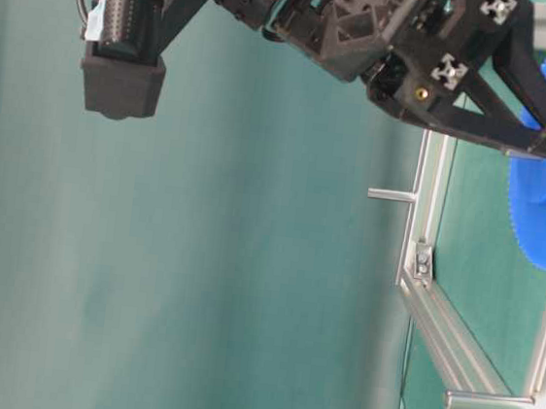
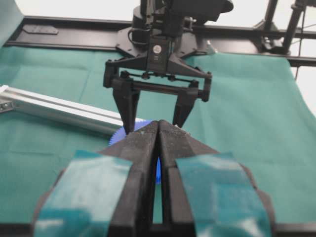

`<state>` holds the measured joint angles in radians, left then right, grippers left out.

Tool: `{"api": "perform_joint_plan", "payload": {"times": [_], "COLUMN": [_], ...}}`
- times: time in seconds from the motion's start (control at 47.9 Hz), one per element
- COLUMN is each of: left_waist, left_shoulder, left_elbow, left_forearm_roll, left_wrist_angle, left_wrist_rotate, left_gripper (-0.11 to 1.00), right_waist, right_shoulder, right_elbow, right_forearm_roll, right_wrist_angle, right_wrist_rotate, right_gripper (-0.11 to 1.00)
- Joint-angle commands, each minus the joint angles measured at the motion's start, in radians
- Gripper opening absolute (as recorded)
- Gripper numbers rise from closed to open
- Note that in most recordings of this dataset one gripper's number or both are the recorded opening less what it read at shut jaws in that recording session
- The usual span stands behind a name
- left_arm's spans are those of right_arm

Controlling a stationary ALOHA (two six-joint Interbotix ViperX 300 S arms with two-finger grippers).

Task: Find the location of the shaft and insert the gear.
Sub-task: 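Open the right gripper to release the gear on the shaft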

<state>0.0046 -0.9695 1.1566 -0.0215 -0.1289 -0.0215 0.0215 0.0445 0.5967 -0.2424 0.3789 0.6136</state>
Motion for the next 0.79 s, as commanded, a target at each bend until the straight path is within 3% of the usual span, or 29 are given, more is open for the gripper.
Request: {"api": "perform_joint_plan", "payload": {"times": [0.0,0.125,0.772], "left_waist": [0.003,0.003,0.003], "left_shoulder": [0.005,0.005,0.005], "left_elbow": [-0.029,-0.031,-0.034], "left_forearm_roll": [-0.002,-0.002,-0.002], "left_wrist_angle": [-0.005,-0.005,-0.005], "left_wrist_rotate": [-0.002,-0.002,-0.002], "left_gripper": [0.01,0.01,0.01], "right_waist": [-0.011,-0.011,-0.011], "right_shoulder": [-0.017,-0.034,-0.210], "right_elbow": [-0.023,-0.026,-0.003], "right_forearm_roll": [0.000,-0.005,-0.029], "right_wrist_angle": [-0.003,-0.002,0.077], "right_wrist_rotate": [0.000,-0.002,-0.011], "right_gripper": [0.70,0.88,0.84]}}
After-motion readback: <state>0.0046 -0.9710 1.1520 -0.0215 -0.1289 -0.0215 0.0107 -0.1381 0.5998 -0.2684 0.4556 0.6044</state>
